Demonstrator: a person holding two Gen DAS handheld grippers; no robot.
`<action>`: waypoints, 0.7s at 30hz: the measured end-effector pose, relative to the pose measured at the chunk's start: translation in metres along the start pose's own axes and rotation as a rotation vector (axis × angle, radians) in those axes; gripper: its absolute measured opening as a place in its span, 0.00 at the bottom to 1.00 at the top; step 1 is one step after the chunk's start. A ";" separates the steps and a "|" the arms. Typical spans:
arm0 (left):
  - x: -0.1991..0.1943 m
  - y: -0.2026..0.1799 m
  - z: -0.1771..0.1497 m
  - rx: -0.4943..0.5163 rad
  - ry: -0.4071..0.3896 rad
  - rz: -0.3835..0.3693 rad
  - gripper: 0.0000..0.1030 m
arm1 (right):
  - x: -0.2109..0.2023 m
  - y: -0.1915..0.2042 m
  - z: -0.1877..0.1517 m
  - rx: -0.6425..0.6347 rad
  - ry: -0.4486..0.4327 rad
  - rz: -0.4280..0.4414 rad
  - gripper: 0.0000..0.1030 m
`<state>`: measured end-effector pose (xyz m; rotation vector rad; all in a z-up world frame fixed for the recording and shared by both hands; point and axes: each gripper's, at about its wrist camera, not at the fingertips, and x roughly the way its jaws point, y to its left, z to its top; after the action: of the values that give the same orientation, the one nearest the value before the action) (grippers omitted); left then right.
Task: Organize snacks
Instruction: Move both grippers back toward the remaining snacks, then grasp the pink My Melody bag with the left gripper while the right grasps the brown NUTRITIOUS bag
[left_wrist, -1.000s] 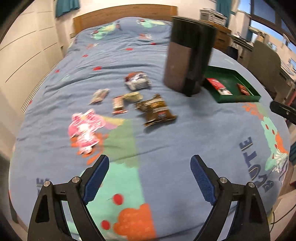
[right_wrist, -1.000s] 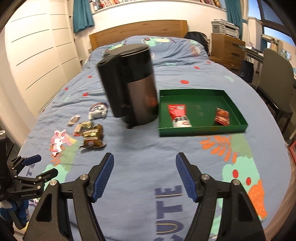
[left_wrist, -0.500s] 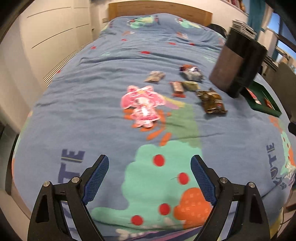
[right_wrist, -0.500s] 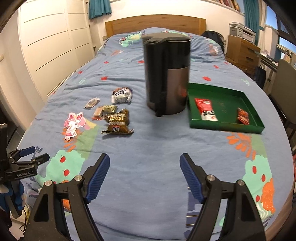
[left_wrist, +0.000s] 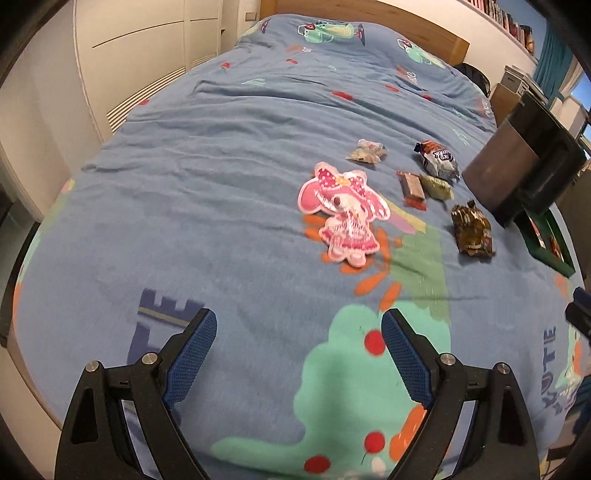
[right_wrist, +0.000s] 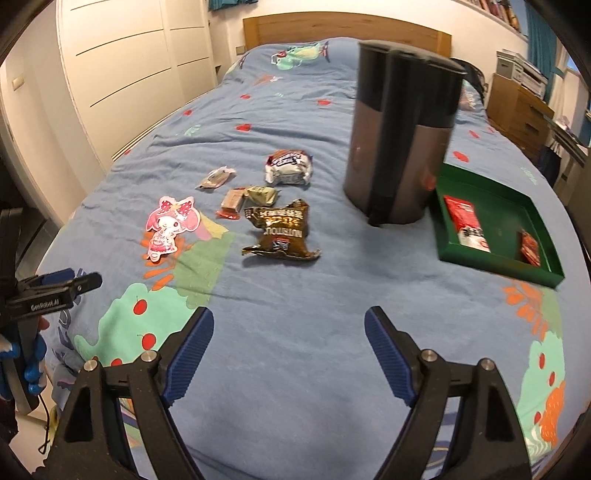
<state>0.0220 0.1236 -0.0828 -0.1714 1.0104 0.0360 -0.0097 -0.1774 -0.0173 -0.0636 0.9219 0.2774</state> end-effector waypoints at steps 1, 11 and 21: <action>0.003 -0.003 0.004 0.004 0.001 0.002 0.85 | 0.005 0.002 0.003 -0.005 0.004 0.003 1.00; 0.046 -0.029 0.043 0.040 0.039 0.032 0.85 | 0.048 0.012 0.036 -0.029 0.020 0.030 1.00; 0.091 -0.040 0.063 0.046 0.088 0.076 0.85 | 0.098 0.011 0.066 -0.032 0.051 0.011 1.00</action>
<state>0.1276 0.0900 -0.1224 -0.0927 1.1049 0.0752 0.0947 -0.1344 -0.0544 -0.0956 0.9692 0.3023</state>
